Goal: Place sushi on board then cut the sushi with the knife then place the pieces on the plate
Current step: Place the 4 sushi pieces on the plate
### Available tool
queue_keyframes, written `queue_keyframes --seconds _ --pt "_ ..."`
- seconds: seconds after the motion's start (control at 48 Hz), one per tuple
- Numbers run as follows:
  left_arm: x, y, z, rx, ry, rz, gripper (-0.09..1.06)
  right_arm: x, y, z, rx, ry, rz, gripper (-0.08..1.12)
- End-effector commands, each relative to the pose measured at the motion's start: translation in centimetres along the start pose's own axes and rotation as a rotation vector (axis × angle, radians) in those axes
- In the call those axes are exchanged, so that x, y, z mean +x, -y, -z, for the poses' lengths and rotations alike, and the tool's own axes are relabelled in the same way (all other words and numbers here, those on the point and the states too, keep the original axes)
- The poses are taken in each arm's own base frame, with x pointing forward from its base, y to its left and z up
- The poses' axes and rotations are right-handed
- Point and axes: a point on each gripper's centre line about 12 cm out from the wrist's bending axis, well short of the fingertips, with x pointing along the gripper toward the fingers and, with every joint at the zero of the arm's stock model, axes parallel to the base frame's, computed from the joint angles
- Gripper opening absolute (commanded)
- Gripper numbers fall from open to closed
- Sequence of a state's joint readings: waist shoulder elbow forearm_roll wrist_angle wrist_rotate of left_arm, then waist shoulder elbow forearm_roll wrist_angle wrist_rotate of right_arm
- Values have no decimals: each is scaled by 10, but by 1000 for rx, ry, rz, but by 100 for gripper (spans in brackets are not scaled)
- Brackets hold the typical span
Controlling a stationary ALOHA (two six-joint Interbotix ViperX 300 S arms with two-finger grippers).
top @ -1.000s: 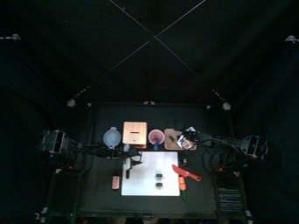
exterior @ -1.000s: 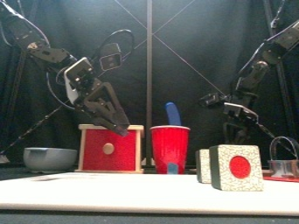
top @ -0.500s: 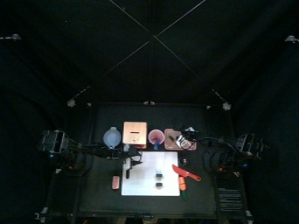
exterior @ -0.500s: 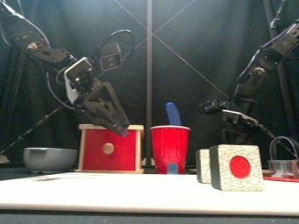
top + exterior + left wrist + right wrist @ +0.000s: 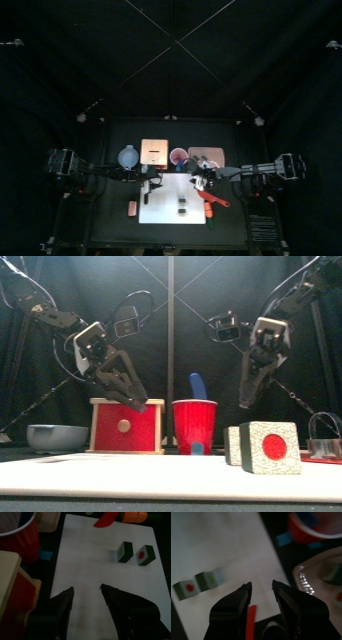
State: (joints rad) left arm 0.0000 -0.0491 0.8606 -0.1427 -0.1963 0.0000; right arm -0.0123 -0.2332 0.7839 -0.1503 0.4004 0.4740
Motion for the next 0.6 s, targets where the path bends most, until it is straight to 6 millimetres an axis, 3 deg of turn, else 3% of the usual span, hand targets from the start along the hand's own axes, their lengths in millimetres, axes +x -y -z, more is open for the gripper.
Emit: queue_keyframes --seconds 0.021,0.25,0.604 --pt "0 0 -6 0 14 1 84 -2 -26 -9 -22 25 -63 77" --pt "0 1 -5 -1 12 3 84 15 -66 -11 -44 32 -153 77" --pt "0 1 -5 -1 10 3 84 30 -95 -6 -87 -4 -188 77"
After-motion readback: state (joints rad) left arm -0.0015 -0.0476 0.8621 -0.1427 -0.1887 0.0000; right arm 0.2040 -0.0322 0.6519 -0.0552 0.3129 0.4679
